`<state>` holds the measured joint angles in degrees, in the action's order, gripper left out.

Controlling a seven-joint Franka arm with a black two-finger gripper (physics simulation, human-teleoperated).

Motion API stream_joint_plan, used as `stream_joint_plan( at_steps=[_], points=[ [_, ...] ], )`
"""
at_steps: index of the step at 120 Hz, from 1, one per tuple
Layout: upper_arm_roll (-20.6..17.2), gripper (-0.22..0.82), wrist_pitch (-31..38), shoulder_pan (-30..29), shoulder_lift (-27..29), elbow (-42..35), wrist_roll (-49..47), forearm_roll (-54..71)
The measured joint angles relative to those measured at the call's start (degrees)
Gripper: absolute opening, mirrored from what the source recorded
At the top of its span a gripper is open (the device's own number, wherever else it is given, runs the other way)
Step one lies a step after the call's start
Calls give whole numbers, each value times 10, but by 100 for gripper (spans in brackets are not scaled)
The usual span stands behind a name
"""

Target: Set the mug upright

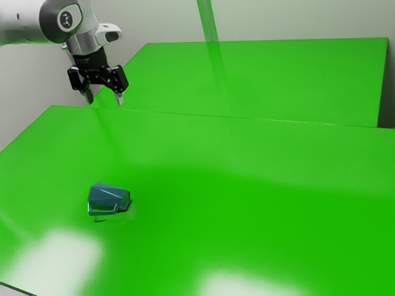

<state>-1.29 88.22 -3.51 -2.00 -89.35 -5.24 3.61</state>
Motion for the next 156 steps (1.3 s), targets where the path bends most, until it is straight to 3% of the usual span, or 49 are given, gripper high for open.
stream_joint_plan(
  at_steps=[54,125,156],
  points=[
    [6,59,-3,0,5,-3,0,-2],
    [11,59,15,-129,4,-16,47,-85],
    [26,59,66,-180,1,-71,99,-155]
  ],
)
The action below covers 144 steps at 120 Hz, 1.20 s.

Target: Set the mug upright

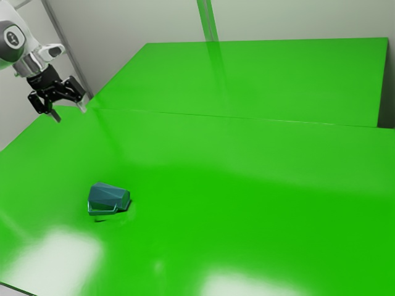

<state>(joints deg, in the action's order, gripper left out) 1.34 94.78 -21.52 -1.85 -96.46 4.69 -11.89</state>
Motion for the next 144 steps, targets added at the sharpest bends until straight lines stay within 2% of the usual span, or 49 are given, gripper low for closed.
stream_joint_plan(
  at_steps=[56,103,144],
  points=[
    [13,59,88,-31,-6,-92,122,-135],
    [17,59,124,-109,-8,-196,229,-227],
    [20,59,156,-108,-13,-268,318,-287]
  ],
)
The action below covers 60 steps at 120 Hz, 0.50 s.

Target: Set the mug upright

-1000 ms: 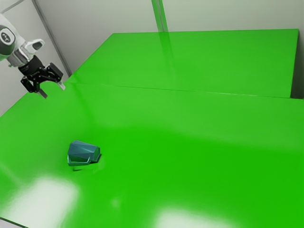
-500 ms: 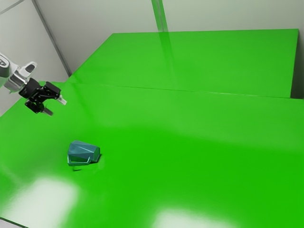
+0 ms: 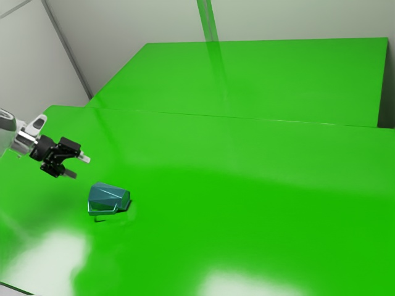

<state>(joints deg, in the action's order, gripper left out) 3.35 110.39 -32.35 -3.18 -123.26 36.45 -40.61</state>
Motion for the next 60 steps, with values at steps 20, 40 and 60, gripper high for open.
stream_joint_plan(
  at_steps=[20,40,60],
  points=[
    [1,59,11,-13,-7,-30,33,-29],
    [1,59,6,-18,-9,-47,40,-46],
    [4,59,4,-16,-11,-60,44,-54]
  ],
)
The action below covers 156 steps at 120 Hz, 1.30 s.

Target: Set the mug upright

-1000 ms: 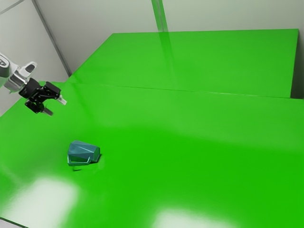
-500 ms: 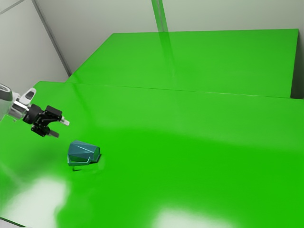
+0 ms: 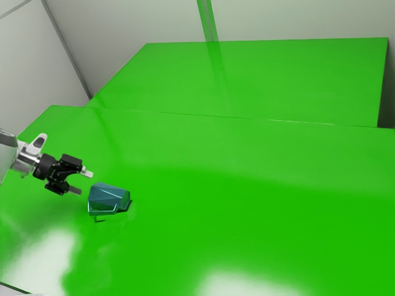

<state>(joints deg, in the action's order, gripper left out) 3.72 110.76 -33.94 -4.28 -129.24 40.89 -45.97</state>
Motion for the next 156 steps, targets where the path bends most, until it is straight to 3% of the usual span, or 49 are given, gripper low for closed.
stream_joint_plan(
  at_steps=[52,133,156],
  points=[
    [1,59,-24,-1,-45,-2,16,-44],
    [0,59,-29,25,-57,-3,40,-61],
    [0,50,-28,29,-57,-5,43,-64]
  ],
)
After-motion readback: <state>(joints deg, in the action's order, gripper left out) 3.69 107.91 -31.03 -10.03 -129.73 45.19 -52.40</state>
